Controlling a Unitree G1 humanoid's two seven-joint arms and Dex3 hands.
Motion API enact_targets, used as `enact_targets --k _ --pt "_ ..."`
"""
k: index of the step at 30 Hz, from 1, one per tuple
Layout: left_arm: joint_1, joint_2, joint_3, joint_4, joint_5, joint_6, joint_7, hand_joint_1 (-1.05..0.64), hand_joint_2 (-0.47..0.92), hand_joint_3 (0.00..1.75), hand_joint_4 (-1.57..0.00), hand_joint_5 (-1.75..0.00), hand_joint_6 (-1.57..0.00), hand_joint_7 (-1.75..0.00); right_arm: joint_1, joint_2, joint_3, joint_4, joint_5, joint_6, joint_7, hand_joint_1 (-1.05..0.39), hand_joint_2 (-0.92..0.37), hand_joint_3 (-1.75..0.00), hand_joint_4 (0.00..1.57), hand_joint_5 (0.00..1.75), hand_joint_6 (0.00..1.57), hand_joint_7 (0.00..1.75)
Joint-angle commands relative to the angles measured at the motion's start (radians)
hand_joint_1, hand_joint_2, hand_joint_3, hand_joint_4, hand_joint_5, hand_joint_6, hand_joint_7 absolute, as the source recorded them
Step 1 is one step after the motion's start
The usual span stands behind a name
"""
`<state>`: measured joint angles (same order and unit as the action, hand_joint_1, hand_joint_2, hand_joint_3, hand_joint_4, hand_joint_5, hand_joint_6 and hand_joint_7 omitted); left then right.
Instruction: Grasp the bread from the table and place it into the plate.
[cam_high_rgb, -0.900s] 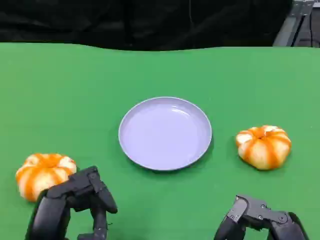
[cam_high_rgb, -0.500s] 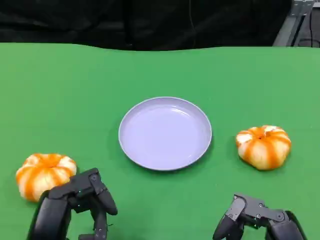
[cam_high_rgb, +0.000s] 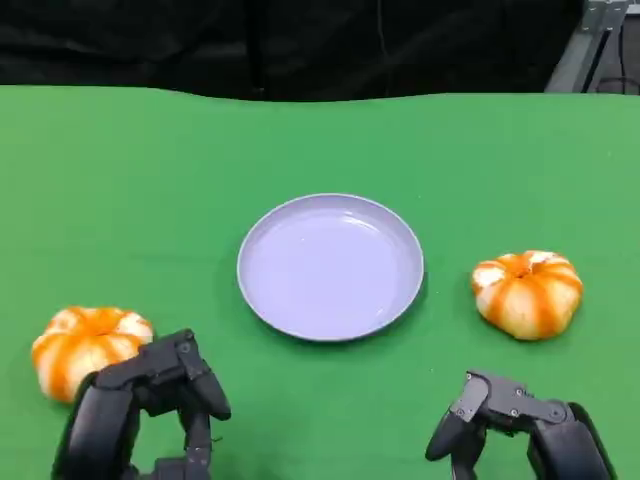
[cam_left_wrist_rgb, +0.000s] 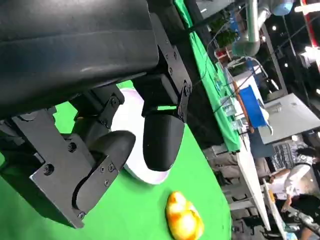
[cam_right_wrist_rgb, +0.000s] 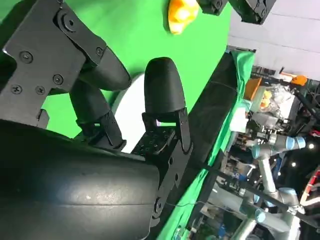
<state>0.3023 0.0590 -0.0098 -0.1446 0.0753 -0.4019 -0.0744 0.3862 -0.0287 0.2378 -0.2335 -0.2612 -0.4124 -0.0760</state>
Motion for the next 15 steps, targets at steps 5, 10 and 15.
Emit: enact_targets --k 5,10,15 --pt "-0.087 0.138 0.060 0.014 0.304 0.035 0.085 -0.22 0.34 1.04 -0.43 -1.17 -0.42 -0.84 -0.039 0.024 -0.014 0.034 -0.020 0.016 -0.034 -0.08 -0.03 -1.75 0.92 1.71 0.92 1.38" --pt "-0.113 0.228 0.055 -0.061 0.610 0.196 0.109 -0.54 0.84 0.10 -0.02 -1.08 -0.15 -0.62 -0.044 0.031 -0.010 0.027 -0.025 0.034 -0.037 -0.08 -0.02 -1.75 0.94 1.72 0.93 1.38" --pt "-0.196 0.306 -0.006 -0.071 0.844 0.399 -0.008 -0.63 0.89 0.02 0.00 -0.69 -0.13 -0.43 -0.047 0.029 -0.006 0.035 -0.026 0.025 -0.039 -0.07 -0.02 -1.75 0.94 1.72 0.94 1.38"
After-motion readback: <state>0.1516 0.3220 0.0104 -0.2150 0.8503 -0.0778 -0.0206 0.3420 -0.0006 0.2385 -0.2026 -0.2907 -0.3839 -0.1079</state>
